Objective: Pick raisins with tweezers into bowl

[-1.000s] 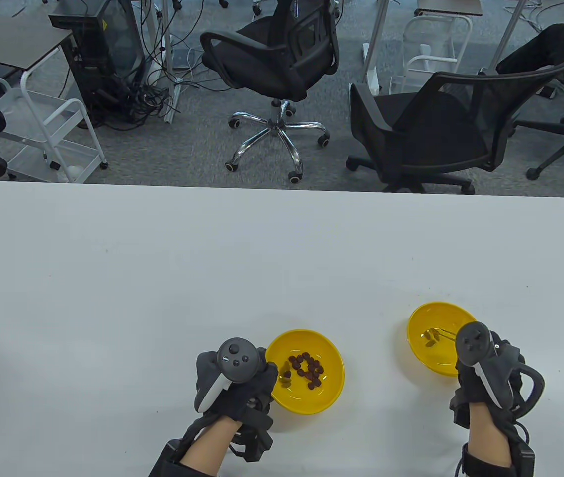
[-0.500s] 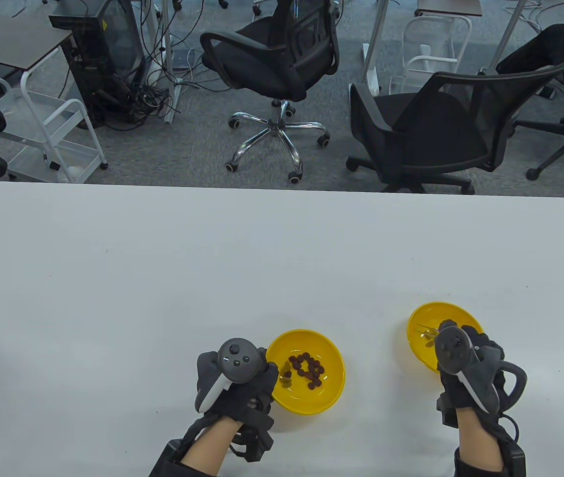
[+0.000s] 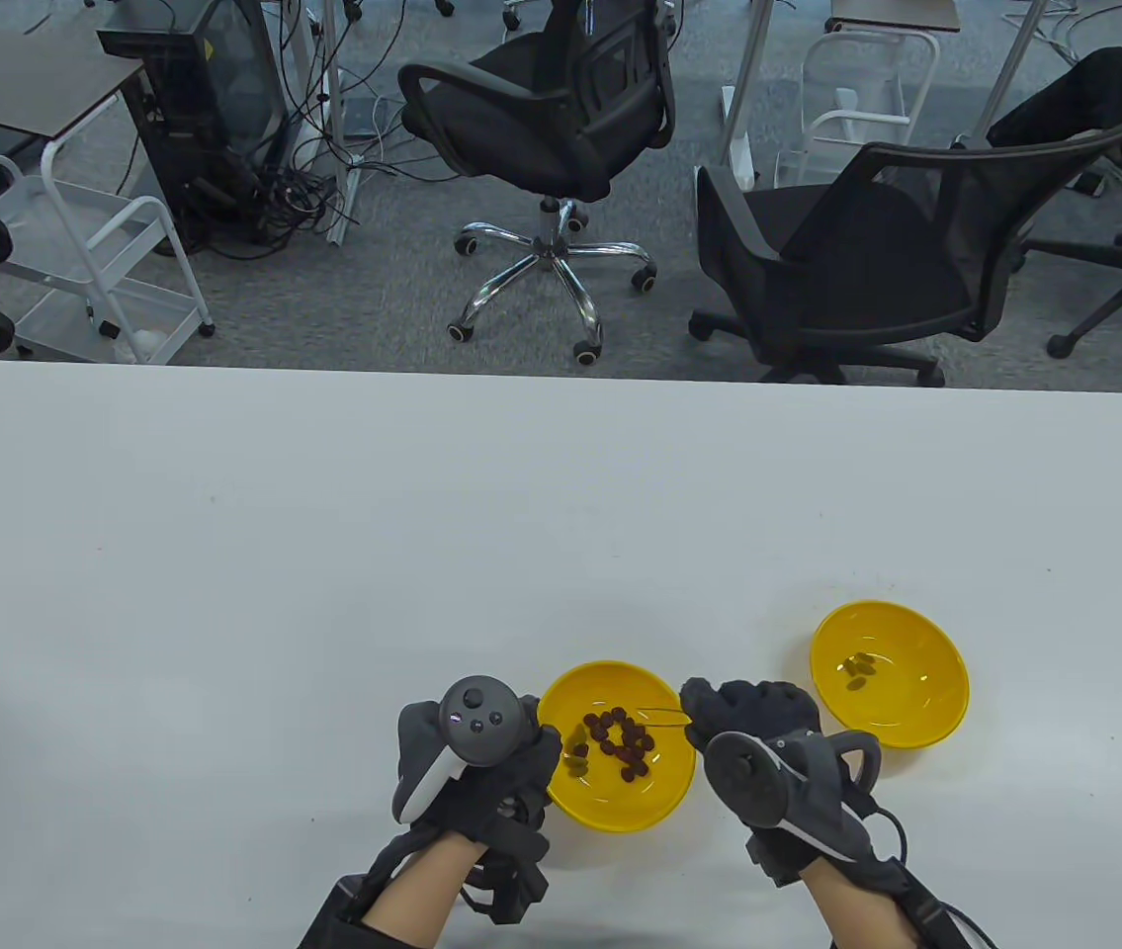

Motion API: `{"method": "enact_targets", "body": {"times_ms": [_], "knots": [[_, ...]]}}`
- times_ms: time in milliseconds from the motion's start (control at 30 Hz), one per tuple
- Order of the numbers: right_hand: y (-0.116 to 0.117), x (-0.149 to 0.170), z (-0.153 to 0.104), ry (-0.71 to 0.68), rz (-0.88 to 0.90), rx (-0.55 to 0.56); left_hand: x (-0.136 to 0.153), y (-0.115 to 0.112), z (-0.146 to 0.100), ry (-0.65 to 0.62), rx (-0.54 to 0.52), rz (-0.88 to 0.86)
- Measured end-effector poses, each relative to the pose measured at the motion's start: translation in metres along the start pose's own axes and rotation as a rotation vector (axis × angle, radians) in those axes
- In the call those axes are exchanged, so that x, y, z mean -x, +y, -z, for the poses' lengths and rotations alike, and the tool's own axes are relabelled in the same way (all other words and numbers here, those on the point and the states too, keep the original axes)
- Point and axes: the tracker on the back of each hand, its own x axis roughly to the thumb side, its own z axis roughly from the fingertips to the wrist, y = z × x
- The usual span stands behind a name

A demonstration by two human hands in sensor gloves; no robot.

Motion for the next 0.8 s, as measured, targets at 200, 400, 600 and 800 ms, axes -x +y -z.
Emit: {"method": "enact_targets", "body": {"times_ms": [200, 400, 600, 800], "knots": [[0.012, -0.016, -0.004, -0.014, 0.004, 0.005, -0.003, -0.003, -0.001, -0.013, 0.011, 0.005], [0.018, -0.02, -0.004, -0.018, 0.013, -0.029, -0.007, -0.006, 0.0, -0.018, 0.013, 0.011], [0.021, -0.024, -0.004, -0.015, -0.028, -0.033, -0.01, -0.009, 0.001, -0.024, 0.017, 0.016], [0.022, -0.025, -0.004, -0.012, -0.047, -0.034, -0.011, -0.009, 0.001, -0.028, 0.017, 0.015]]}}
